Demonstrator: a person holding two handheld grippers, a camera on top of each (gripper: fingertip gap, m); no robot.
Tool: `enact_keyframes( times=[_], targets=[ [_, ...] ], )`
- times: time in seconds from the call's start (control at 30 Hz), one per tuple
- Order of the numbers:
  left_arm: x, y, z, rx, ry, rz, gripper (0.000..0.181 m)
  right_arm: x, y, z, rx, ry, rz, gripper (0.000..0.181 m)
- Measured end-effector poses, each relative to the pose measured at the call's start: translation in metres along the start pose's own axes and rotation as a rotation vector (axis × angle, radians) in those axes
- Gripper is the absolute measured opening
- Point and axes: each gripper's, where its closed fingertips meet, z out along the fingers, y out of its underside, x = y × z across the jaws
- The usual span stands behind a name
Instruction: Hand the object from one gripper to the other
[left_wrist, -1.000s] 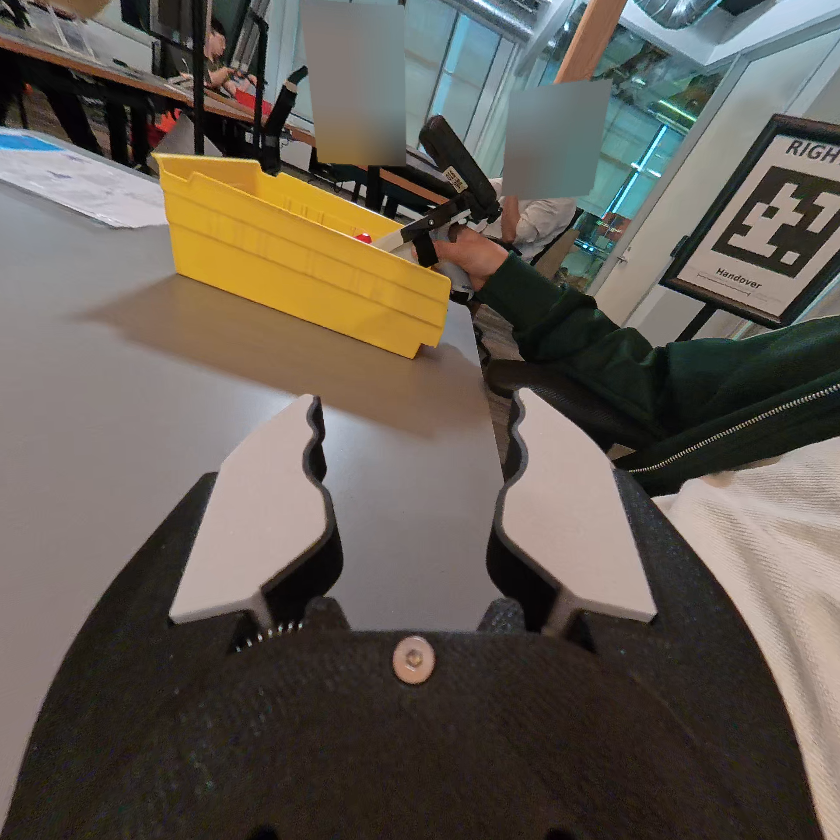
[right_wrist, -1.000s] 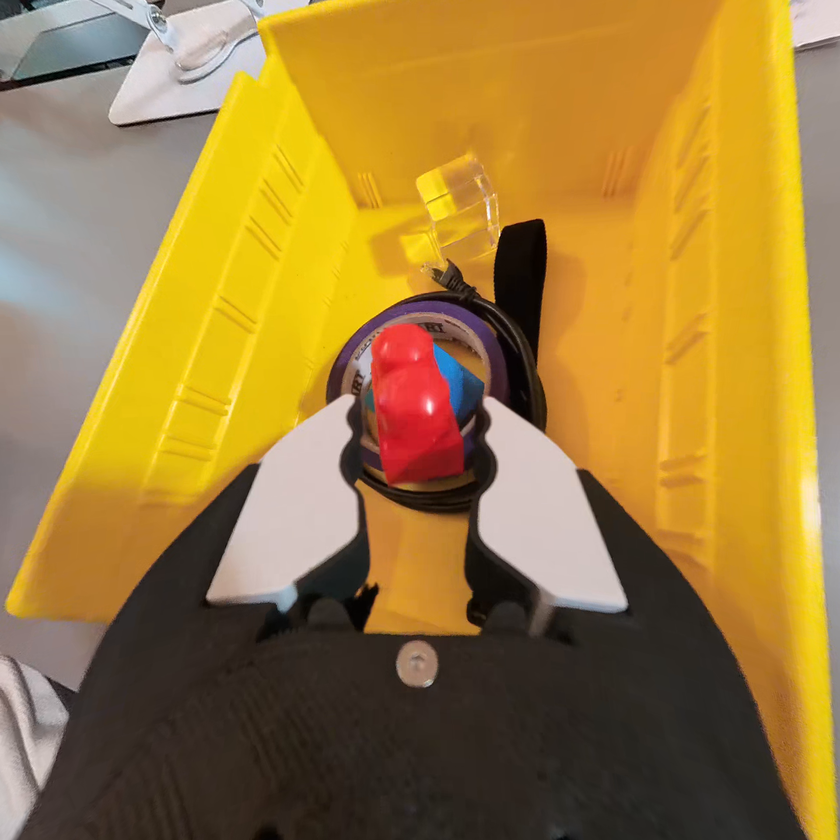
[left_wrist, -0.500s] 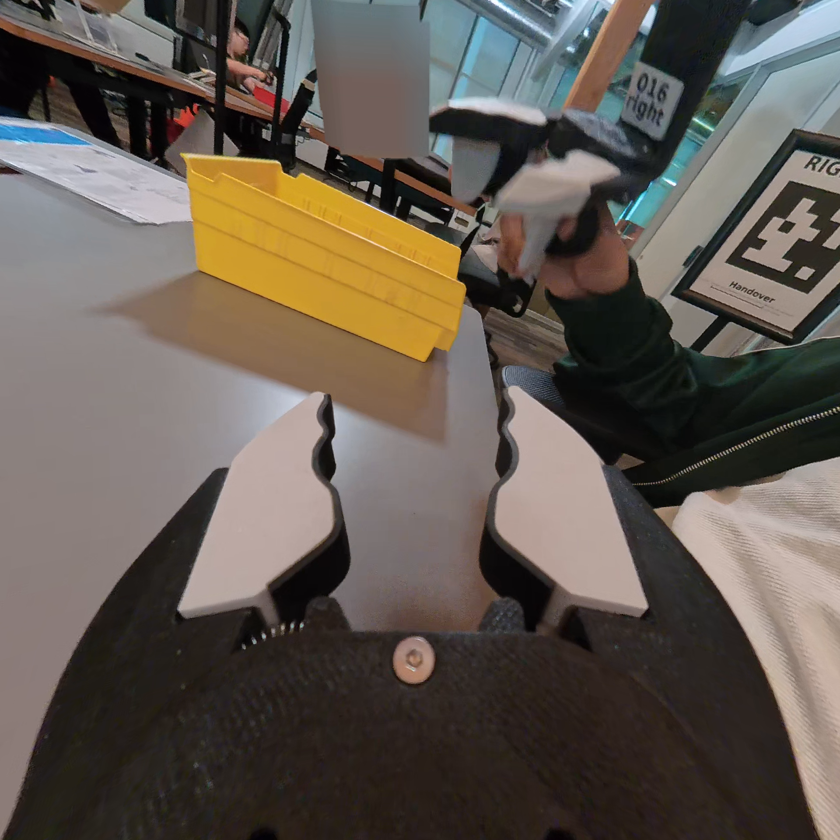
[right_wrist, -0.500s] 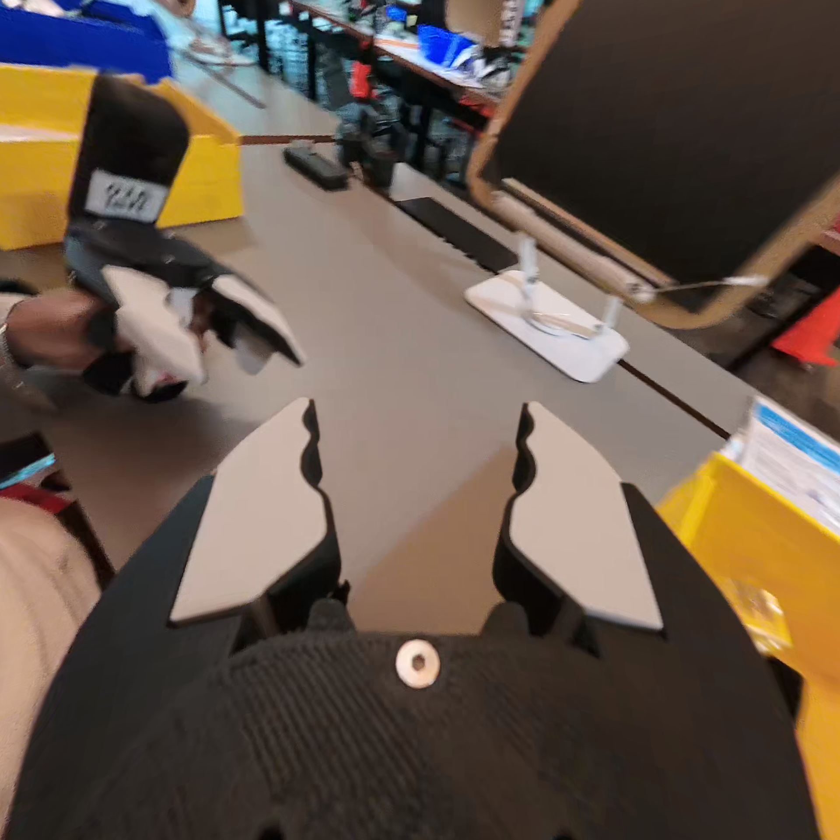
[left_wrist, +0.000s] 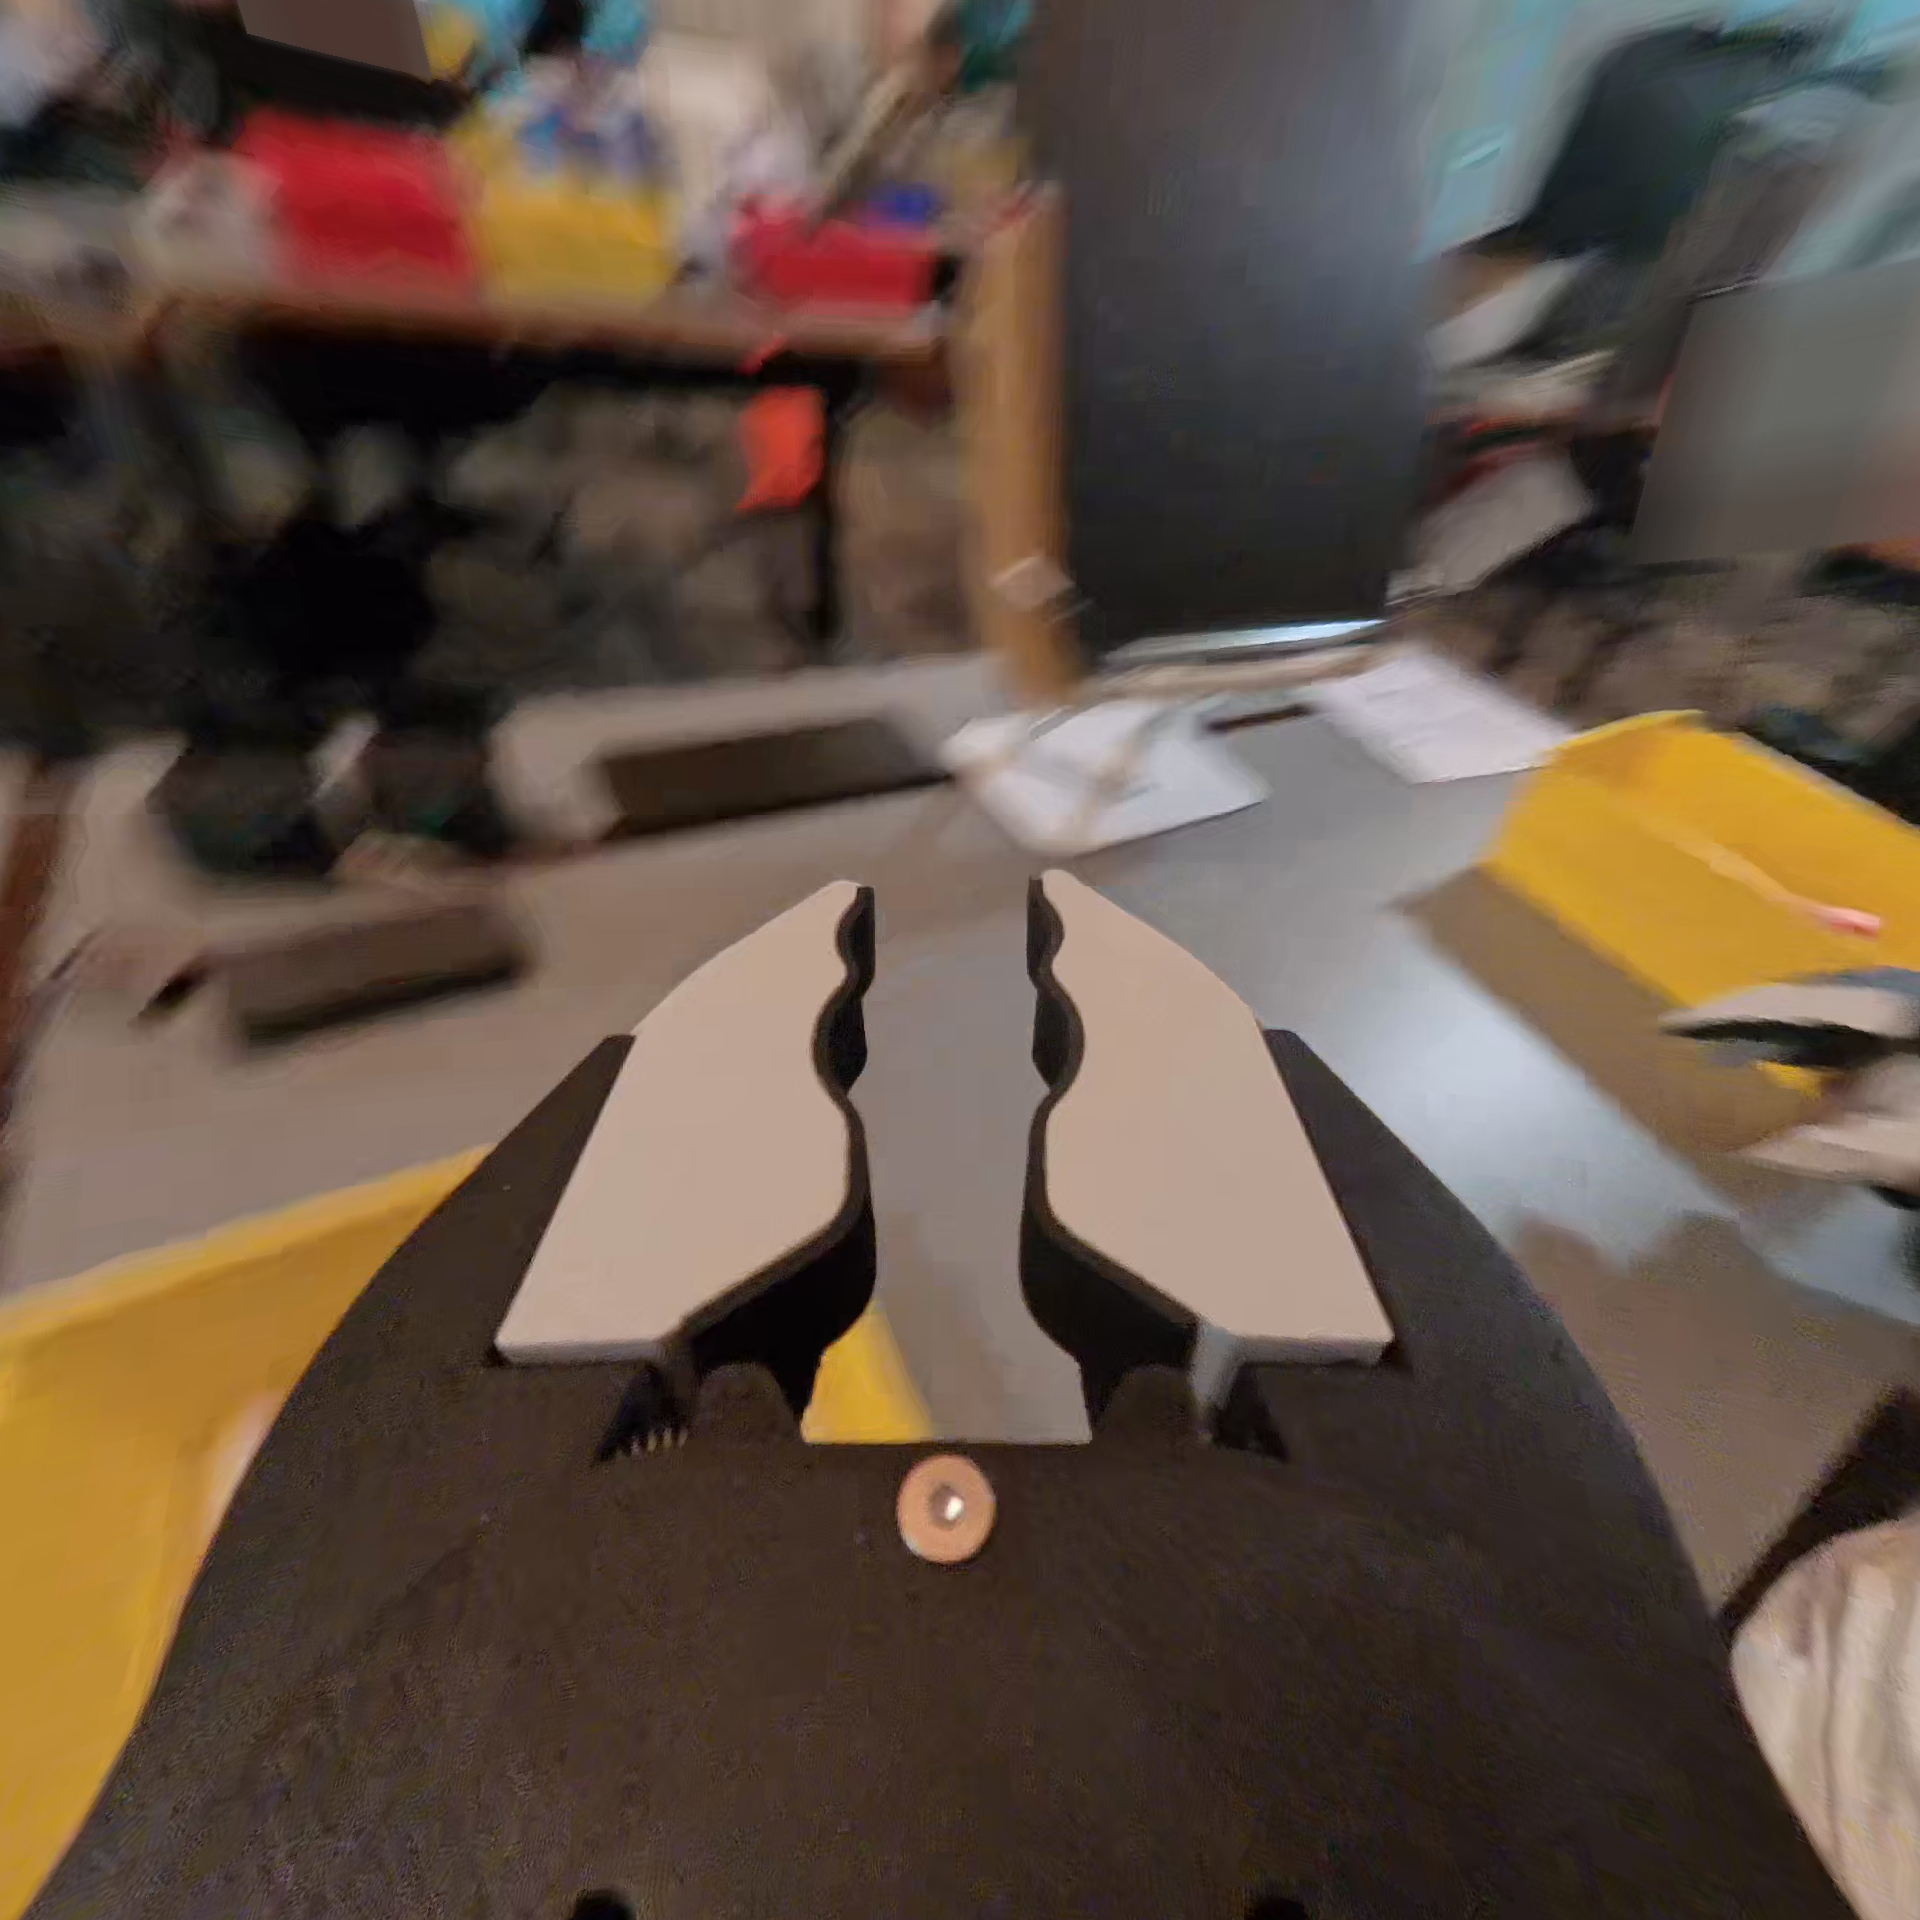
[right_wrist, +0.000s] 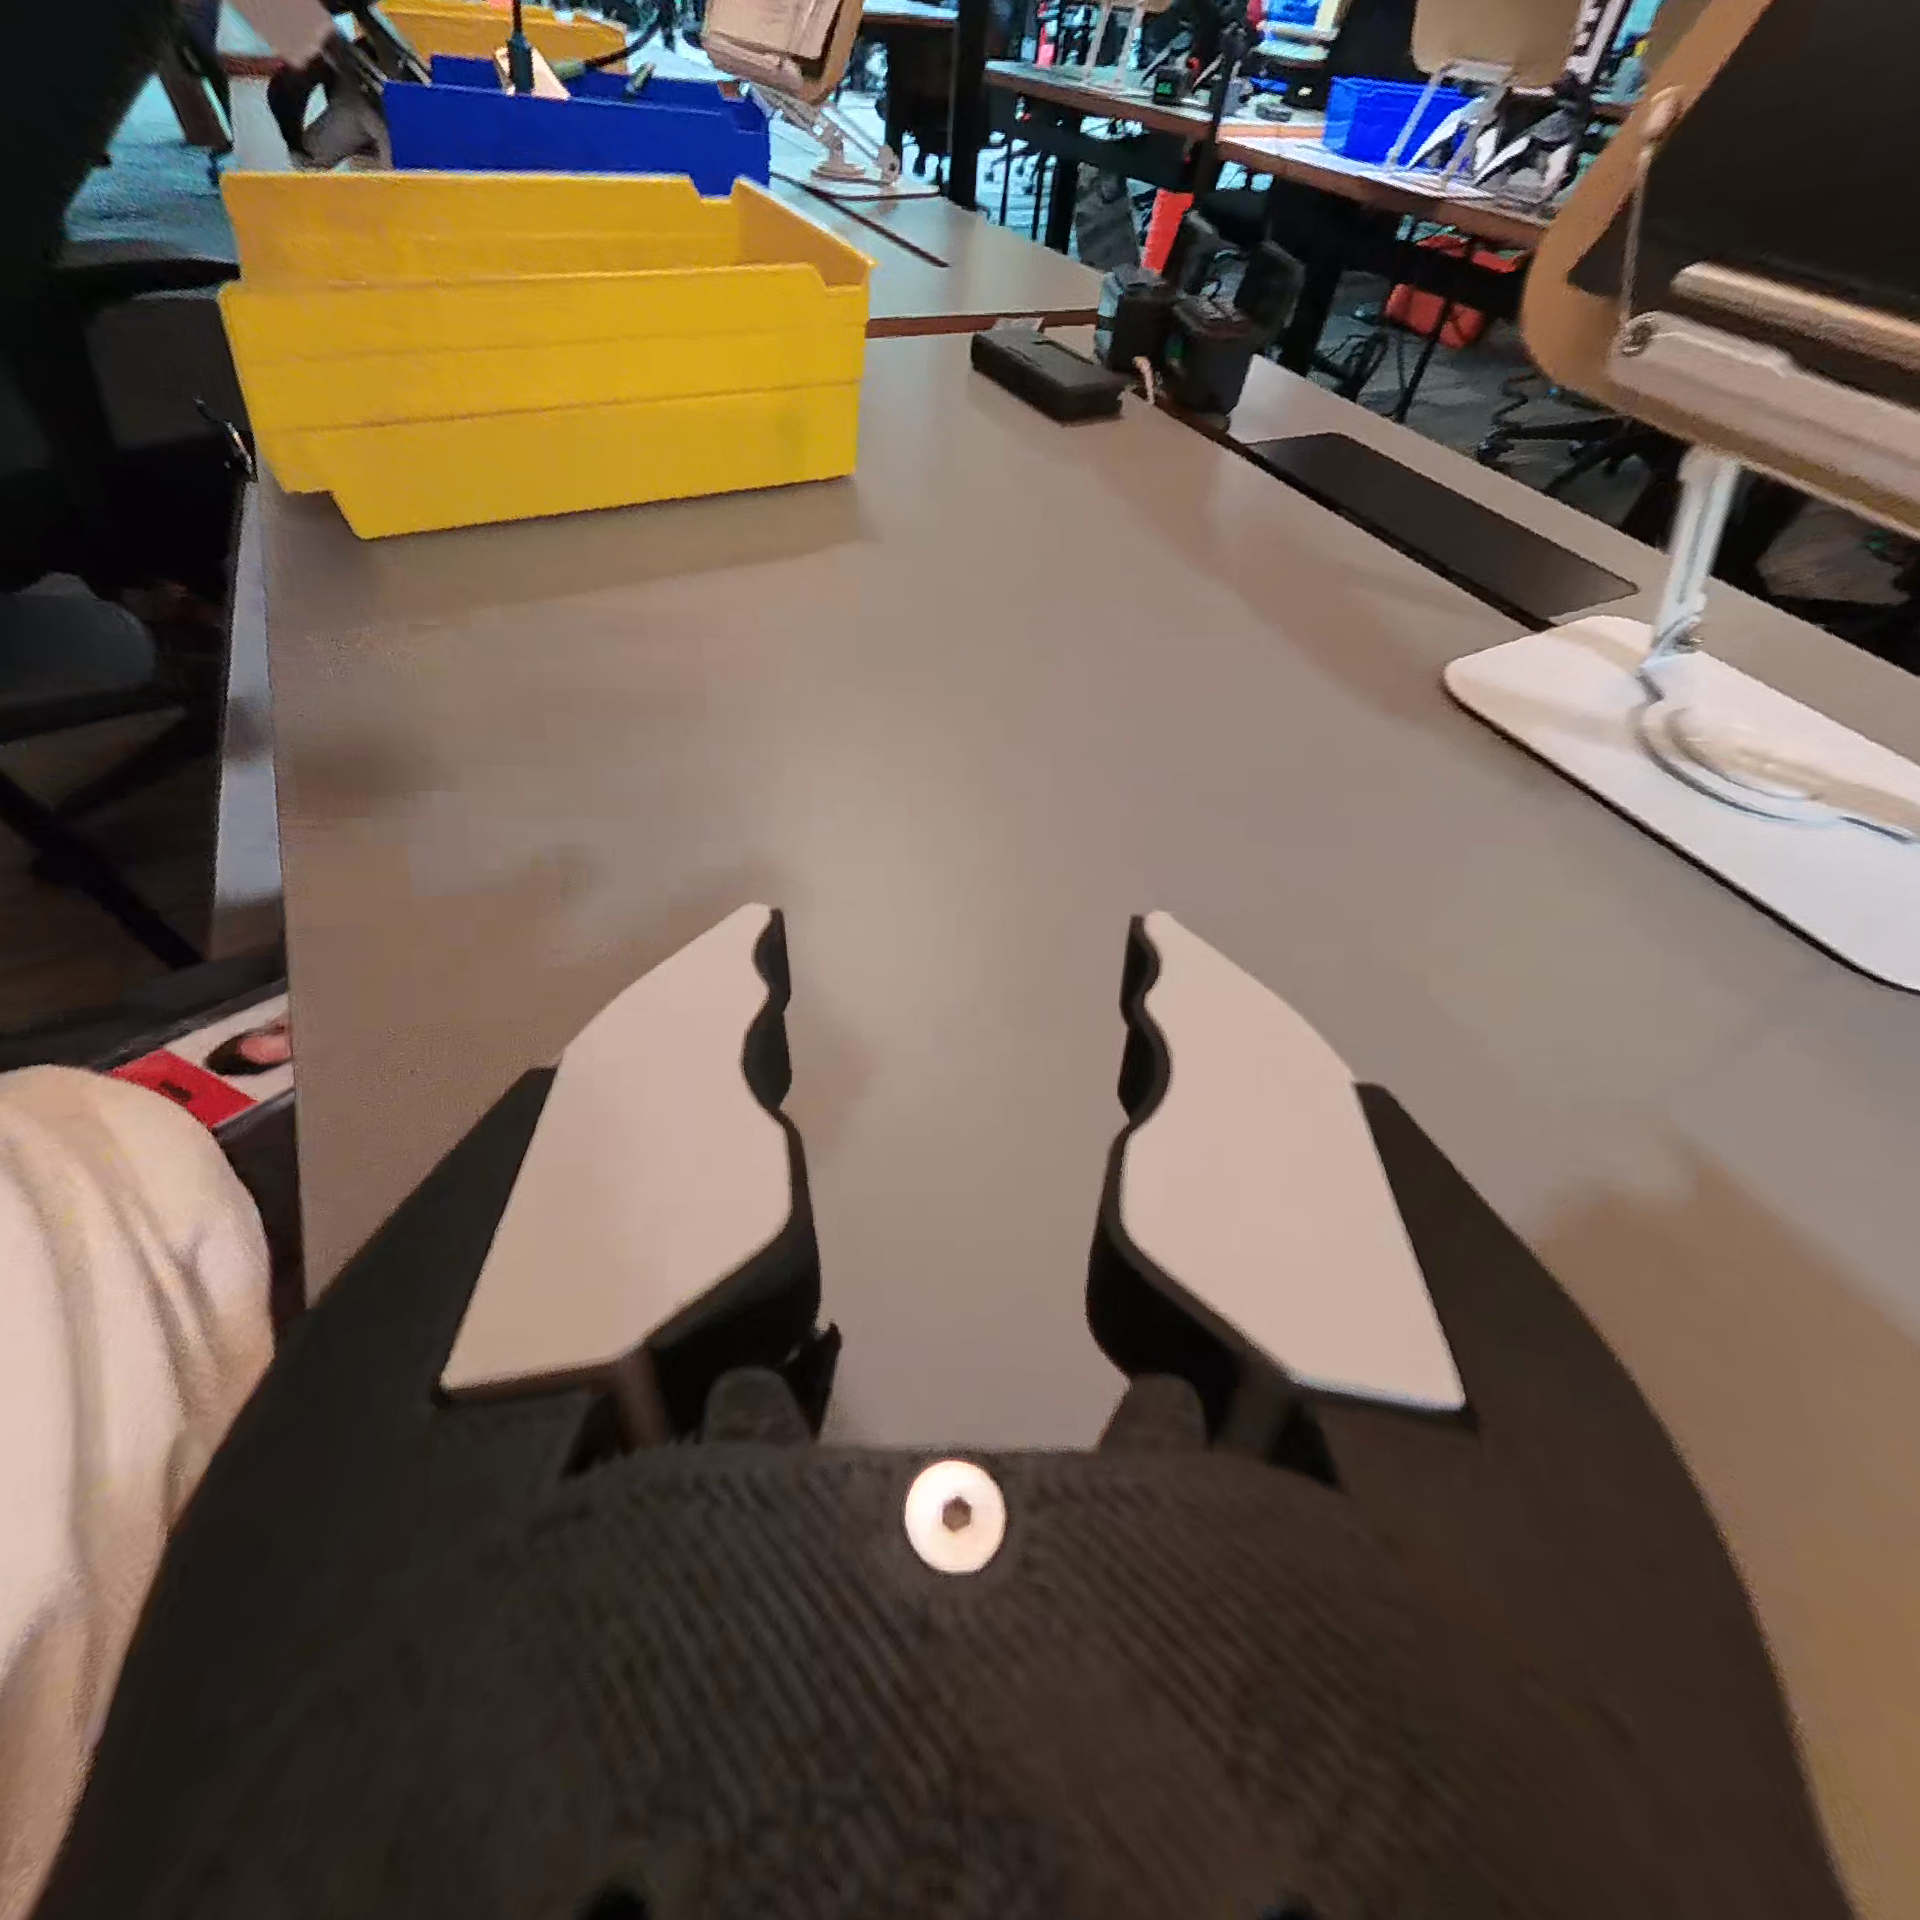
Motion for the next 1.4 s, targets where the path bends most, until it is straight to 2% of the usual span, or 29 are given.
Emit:
enact_keyframes(
  times=[0.03, 0.07, 0.1, 0.13, 0.17, 0.23, 0.33, 0.4, 0.47, 0.53, 0.67, 0.8, 0.9, 0.97, 1.03, 1.13, 1.23, 1.3, 1.4],
  targets=[
    [-0.043, 0.021, -0.006, -0.087, -0.097, -0.096, 0.032, -0.002, 0.003, 0.004, -0.012, -0.013, -0.012, 0.062],
    [-0.072, 0.045, -0.011, -0.150, -0.125, -0.213, 0.039, -0.004, 0.005, 0.008, -0.024, -0.022, -0.024, 0.062],
    [-0.088, 0.067, -0.012, -0.168, -0.091, -0.339, 0.046, -0.005, 0.007, 0.011, -0.033, -0.029, -0.033, 0.062],
    [-0.095, 0.084, -0.011, -0.152, -0.039, -0.459, 0.055, -0.006, 0.008, 0.013, -0.036, -0.038, -0.041, 0.062],
    [-0.098, 0.100, -0.010, -0.121, 0.004, -0.540, 0.053, -0.006, 0.008, 0.015, -0.036, -0.041, -0.045, 0.061],
    [-0.114, 0.130, -0.005, -0.110, -0.026, -0.649, 0.048, -0.006, 0.007, 0.017, -0.027, -0.051, -0.035, 0.061],
    [-0.120, 0.157, 0.001, -0.220, -0.077, -0.737, 0.047, -0.005, 0.009, 0.019, -0.031, -0.068, 0.000, 0.060],
    [-0.124, 0.178, 0.002, -0.345, -0.169, -0.771, 0.058, -0.003, 0.008, 0.016, -0.019, -0.068, 0.029, 0.058],
    [-0.121, 0.192, 0.003, -0.447, -0.210, -0.788, 0.059, 0.000, 0.005, 0.012, 0.000, -0.061, 0.049, 0.057],
    [-0.119, 0.196, 0.002, -0.475, -0.225, -0.798, 0.051, 0.003, 0.002, 0.007, 0.018, -0.051, 0.052, 0.056],
    [-0.118, 0.190, 0.004, -0.460, -0.217, -0.763, 0.015, 0.002, 0.006, 0.005, -0.002, -0.052, 0.029, 0.053],
    [-0.121, 0.187, 0.004, -0.443, -0.204, -0.756, 0.015, 0.000, 0.010, 0.006, -0.028, -0.032, -0.020, 0.052],
    [-0.118, 0.165, -0.002, -0.370, -0.188, -0.735, 0.015, 0.002, 0.013, 0.004, -0.044, 0.005, -0.061, 0.052],
    [-0.102, 0.136, -0.007, -0.307, -0.138, -0.705, 0.015, 0.005, 0.011, 0.003, -0.039, 0.039, -0.051, 0.051],
    [-0.069, 0.097, -0.012, -0.232, -0.045, -0.647, 0.014, 0.005, -0.002, 0.001, -0.004, 0.068, -0.021, 0.051],
    [0.003, 0.038, -0.010, -0.136, 0.129, -0.496, 0.014, 0.005, -0.041, 0.000, 0.135, 0.069, 0.063, 0.055],
    [0.088, 0.001, 0.011, -0.054, 0.299, -0.305, 0.015, -0.004, -0.079, 0.002, 0.307, -0.099, 0.150, 0.062],
    [0.149, -0.009, 0.033, 0.018, 0.459, -0.216, 0.014, -0.001, -0.083, 0.001, 0.370, -0.166, 0.183, 0.067],
    [0.228, 0.011, 0.064, 0.048, 0.714, -0.191, 0.014, 0.016, -0.066, -0.008, 0.411, -0.133, 0.238, 0.067]
  ],
)
